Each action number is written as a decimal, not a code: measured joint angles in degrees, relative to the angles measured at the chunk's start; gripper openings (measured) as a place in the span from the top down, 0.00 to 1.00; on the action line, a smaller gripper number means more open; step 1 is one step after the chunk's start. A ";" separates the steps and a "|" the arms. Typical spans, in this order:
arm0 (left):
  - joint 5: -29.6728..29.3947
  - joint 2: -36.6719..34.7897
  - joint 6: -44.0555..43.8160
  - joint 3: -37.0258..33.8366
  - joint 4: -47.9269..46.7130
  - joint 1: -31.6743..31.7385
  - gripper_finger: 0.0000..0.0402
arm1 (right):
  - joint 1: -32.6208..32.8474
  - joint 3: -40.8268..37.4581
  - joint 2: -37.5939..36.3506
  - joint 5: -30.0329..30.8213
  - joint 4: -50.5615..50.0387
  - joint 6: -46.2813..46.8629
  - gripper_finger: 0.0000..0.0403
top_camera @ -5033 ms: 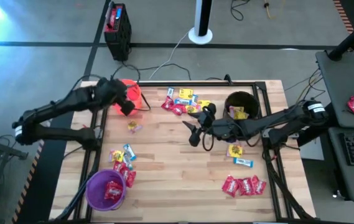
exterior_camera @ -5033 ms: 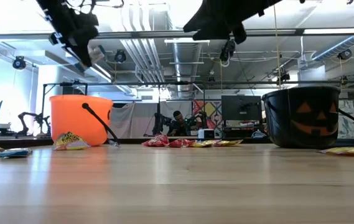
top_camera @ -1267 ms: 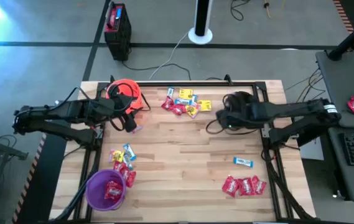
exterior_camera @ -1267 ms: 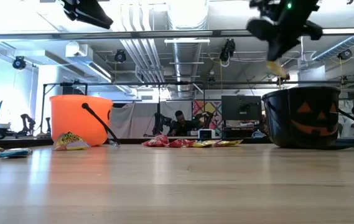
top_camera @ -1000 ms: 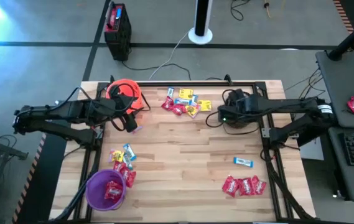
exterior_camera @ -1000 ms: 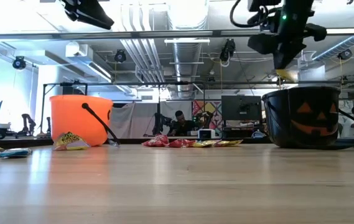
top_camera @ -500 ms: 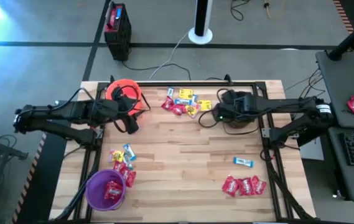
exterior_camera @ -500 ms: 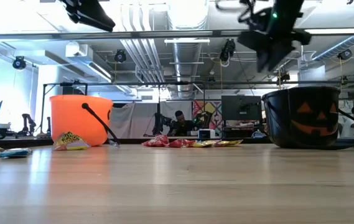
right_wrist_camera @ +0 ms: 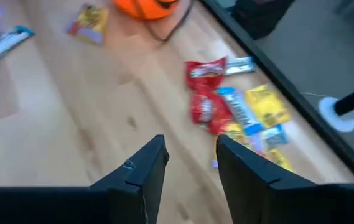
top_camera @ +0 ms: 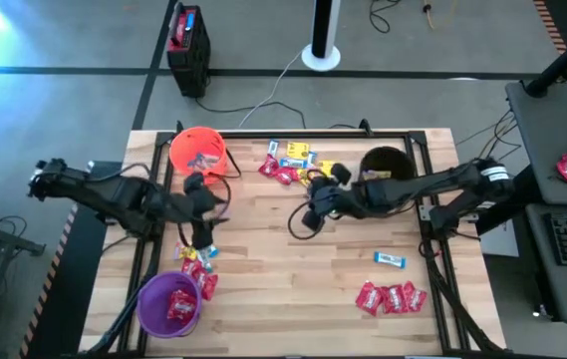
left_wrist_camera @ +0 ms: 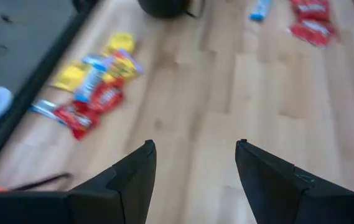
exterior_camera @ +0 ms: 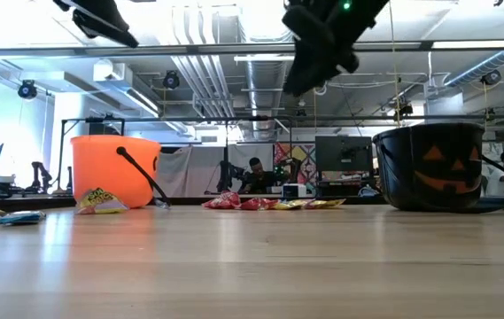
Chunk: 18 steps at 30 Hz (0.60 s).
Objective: Sort candy by brand, put in halloween buckets
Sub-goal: Put the white chocolate bar into the orange bucket
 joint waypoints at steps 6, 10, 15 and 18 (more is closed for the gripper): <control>2.32 4.31 -2.11 0.00 -0.09 -4.89 0.49 | 0.84 0.02 2.40 -16.55 -5.87 4.69 0.69; 2.04 6.44 -1.77 0.00 -0.14 -5.56 0.49 | 1.97 0.02 3.30 -31.35 -18.74 17.12 0.70; -0.61 7.49 -1.25 0.00 -0.10 -5.56 0.49 | 4.89 -1.49 4.78 -35.47 -42.76 26.24 0.68; -1.82 7.14 -0.67 0.00 -0.07 -5.56 0.49 | 7.53 -4.05 4.82 -34.96 -47.67 22.09 0.63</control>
